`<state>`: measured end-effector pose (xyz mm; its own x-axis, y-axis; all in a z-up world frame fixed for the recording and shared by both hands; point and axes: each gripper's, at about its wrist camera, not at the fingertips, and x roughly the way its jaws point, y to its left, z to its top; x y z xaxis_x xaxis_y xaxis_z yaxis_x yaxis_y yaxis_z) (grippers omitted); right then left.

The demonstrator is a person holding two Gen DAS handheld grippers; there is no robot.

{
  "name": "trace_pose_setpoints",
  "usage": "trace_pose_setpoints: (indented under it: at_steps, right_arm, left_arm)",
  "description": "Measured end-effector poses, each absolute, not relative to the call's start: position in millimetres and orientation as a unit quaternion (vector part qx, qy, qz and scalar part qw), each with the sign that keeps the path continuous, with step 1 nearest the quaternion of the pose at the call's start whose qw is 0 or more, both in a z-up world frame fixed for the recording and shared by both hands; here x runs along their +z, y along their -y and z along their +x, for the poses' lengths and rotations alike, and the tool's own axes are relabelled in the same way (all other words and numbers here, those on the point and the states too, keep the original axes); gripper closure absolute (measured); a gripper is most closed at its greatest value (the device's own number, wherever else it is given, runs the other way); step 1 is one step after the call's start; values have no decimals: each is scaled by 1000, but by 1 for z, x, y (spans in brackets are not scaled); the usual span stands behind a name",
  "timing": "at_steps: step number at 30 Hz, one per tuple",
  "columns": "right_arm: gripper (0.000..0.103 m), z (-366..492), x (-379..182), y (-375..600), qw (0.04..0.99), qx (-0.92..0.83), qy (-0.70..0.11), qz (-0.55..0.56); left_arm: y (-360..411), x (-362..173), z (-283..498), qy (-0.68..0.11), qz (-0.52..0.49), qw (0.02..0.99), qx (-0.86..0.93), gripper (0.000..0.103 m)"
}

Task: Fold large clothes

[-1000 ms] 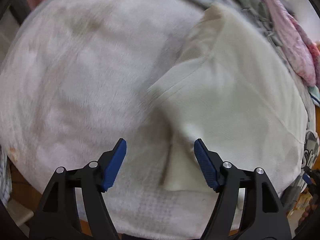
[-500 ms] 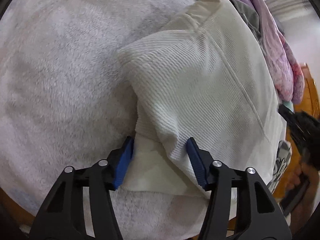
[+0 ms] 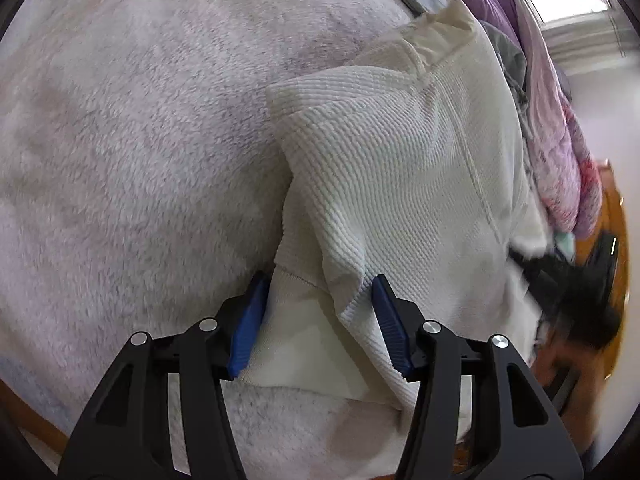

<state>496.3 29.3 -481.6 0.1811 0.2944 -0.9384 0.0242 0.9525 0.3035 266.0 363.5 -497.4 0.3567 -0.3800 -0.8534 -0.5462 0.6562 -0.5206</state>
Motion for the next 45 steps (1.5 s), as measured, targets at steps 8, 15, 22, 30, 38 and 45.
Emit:
trace_pose_setpoints:
  at_steps: [8,15,22,30,38,45]
  right_arm:
    - [103,416,-495,-19,741,85,-653,133]
    - [94,404,-462,-31,763,139,-615,144]
    - [44,340,-411,-86,786,273,-548,80]
    - [36,316,-410,-128,796,312,-519,0]
    - [63,354,-419,-139,814,287,-503,52]
    - [92,374,-406,-92,796,279,-520,133]
  left_arm:
    - [-380,-497,240,-568,-428,702,46,48]
    - [-380,-481,248,-550,-454,700,30,98]
    - [-382,-435,252,-516,-499,696,-30,98]
    - [-357,-402,282,-528,-468,707,-45,98]
    - [-326,-377,300,-529,-413,740,-49,98]
    - [-288,-338,308,-496,-391,773,-62,93]
